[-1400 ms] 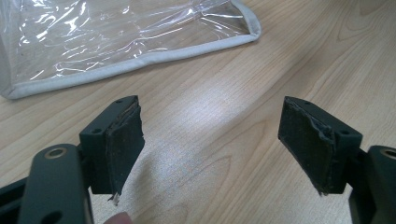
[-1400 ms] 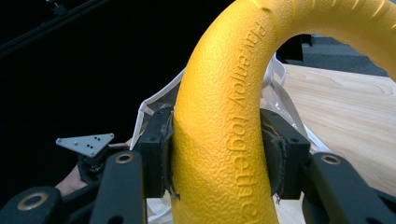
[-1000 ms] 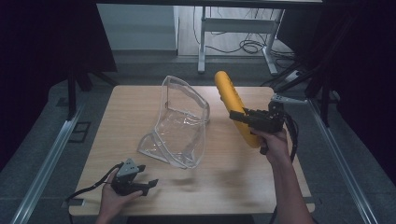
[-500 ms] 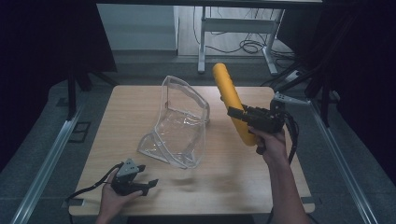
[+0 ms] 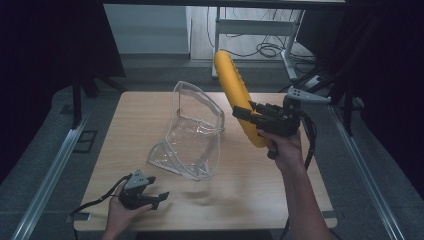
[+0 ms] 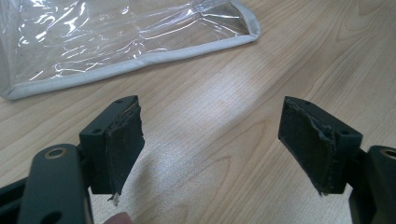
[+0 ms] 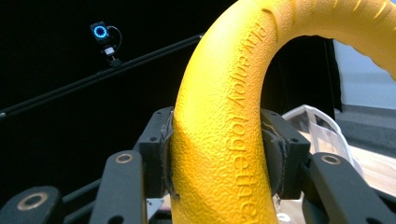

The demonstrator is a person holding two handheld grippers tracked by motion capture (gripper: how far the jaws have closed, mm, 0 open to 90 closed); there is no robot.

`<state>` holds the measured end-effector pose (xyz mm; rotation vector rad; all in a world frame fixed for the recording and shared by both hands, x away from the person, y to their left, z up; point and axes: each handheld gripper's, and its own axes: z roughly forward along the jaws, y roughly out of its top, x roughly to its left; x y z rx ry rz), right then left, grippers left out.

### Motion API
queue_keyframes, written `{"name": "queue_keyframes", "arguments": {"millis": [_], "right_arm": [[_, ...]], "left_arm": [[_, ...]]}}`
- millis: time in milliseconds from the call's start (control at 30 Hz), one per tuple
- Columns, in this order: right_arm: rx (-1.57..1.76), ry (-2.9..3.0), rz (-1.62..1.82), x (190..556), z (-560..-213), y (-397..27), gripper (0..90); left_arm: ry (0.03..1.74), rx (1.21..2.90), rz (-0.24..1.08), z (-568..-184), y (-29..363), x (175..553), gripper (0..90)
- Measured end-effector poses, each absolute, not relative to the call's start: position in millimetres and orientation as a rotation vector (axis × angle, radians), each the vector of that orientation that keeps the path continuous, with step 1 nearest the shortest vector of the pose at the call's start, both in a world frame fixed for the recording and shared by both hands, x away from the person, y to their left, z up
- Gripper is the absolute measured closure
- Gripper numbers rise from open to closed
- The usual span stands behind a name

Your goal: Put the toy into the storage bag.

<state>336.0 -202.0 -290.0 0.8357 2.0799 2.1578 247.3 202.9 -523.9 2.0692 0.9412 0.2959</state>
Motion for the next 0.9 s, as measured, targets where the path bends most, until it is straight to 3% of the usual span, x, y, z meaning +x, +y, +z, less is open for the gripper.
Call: {"name": "queue_keyframes", "arguments": {"millis": [533,900], "right_arm": [[0.686,2.134,2.183,328,-259,-153,50.6],[0.631,2.177,2.222,327,-256,-122,50.6]], "left_arm": [[0.939,2.074,0.294,-523,203,247,21.9],[0.938,2.073,0.294,-523,204,248,21.9]]}}
